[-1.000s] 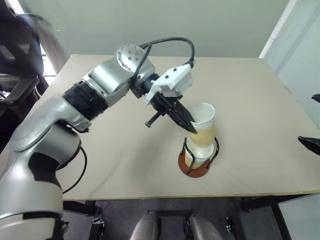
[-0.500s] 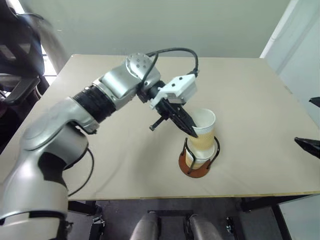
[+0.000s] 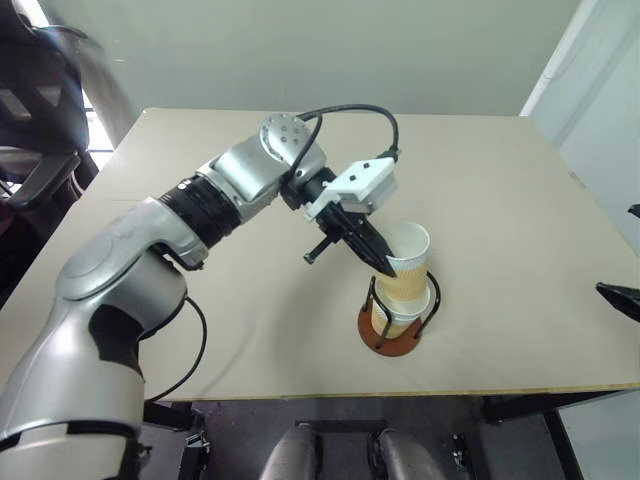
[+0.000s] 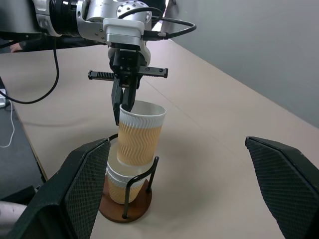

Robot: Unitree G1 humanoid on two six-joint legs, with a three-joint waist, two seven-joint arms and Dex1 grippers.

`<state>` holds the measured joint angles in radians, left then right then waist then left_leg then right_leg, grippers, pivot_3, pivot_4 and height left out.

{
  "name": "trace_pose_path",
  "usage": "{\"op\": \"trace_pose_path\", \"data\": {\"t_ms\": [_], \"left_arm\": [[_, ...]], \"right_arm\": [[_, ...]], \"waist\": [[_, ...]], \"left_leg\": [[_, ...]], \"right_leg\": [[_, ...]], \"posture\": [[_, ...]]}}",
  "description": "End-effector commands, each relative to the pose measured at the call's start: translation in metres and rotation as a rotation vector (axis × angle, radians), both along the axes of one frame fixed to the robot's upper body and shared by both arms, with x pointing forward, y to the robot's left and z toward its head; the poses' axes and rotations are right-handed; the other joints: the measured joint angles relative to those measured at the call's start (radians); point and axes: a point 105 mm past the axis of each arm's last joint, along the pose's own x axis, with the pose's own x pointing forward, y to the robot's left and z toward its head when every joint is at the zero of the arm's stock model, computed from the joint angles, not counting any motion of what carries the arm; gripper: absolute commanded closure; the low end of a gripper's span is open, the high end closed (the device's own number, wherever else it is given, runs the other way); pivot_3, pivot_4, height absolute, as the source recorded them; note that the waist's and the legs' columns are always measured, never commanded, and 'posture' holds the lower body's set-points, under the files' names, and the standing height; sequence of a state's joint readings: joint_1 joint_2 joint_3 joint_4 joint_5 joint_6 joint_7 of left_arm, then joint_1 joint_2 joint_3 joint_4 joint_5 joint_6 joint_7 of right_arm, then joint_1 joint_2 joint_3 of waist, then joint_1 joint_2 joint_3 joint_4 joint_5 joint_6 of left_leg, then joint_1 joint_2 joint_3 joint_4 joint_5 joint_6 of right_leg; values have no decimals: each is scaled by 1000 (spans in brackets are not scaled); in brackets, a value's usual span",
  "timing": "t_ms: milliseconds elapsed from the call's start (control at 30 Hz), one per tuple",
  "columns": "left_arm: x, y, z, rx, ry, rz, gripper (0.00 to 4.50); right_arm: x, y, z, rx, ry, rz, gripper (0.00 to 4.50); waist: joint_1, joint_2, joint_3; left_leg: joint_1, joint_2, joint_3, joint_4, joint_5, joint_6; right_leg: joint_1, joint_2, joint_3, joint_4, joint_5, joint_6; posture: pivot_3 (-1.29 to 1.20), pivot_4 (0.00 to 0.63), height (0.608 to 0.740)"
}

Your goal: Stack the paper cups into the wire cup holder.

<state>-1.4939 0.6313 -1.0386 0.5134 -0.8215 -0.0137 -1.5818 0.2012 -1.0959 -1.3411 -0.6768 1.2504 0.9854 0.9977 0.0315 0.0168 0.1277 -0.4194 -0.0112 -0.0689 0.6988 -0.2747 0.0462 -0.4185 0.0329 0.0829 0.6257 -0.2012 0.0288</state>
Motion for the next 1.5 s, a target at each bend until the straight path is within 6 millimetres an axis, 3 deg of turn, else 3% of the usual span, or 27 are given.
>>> {"op": "trace_pose_path", "data": {"t_ms": [33, 100, 433, 600, 700, 800, 967, 1100, 1300, 1500], "left_arm": [[-6, 1, 5, 7, 3, -40, 4061], [-6, 1, 5, 6, 4, -39, 3538], [2, -5, 16, -72, 1, -10, 16], [26, 3, 53, -268, 6, 164, 16], [45, 36, 71, -370, 34, 378, 16], [61, 84, 75, -447, 15, 616, 16], [68, 178, 49, -505, 6, 1085, 16], [54, 226, 25, -575, 8, 1359, 16], [23, 255, 0, -642, -5, 1584, 16], [4, 267, -11, -671, -31, 1708, 16]], "right_arm": [[-4, -2, 5, -16, -49, -11, 0], [-3, -2, 5, -18, -49, -10, 0], [-1, -2, 3, -22, -43, 8, 0], [19, -7, -9, -44, 1, 15, 0], [45, -22, -20, -72, 24, -48, 0], [70, -32, -30, -89, 44, -70, 0], [115, -40, -46, -124, 47, -84, 0], [148, -31, -49, -100, 4, -95, 0], [180, -13, -57, -60, 33, -60, 0], [195, -7, -70, -133, 103, -16, 0]], "waist": [[0, 0, 0], [0, 0, 0], [2, 0, 0], [-1, 0, 0], [-18, 1, -1], [-33, 5, -3], [-40, 7, -3], [-36, 6, -3], [-10, 5, -3], [-12, 4, -3]], "left_leg": [[0, 0, 0, 0, 0, 0], [0, 0, 0, 0, 0, 0], [0, 0, 0, 0, 0, 0], [1, -1, 0, 1, 0, 0], [1, -1, 0, 1, 0, 0], [2, -1, 0, 0, 0, 0], [4, -1, 0, -3, 8, -5], [4, -1, 0, -3, 15, -13], [5, -3, -1, -1, 15, -11], [5, -4, -1, -3, 15, -13]], "right_leg": [[0, 0, 0, 0, 0, 0], [0, 0, 0, 0, 0, 0], [1, 0, 0, 0, 0, 0], [1, 0, 0, 0, 0, 1], [1, 0, 0, 0, 1, 2], [1, 0, 0, 0, 1, 2], [0, 0, 0, 1, 1, 3], [-1, 0, 0, 1, 2, 4], [-3, -1, 0, 1, 3, 2], [-2, -3, -1, 2, 3, -10]], "posture": [[0, 150, 740], [0, 150, 740], [0, 150, 740], [0, 150, 740], [0, 150, 740], [0, 150, 740], [0, 150, 740], [0, 150, 740], [0, 150, 740], [0, 150, 740]]}}
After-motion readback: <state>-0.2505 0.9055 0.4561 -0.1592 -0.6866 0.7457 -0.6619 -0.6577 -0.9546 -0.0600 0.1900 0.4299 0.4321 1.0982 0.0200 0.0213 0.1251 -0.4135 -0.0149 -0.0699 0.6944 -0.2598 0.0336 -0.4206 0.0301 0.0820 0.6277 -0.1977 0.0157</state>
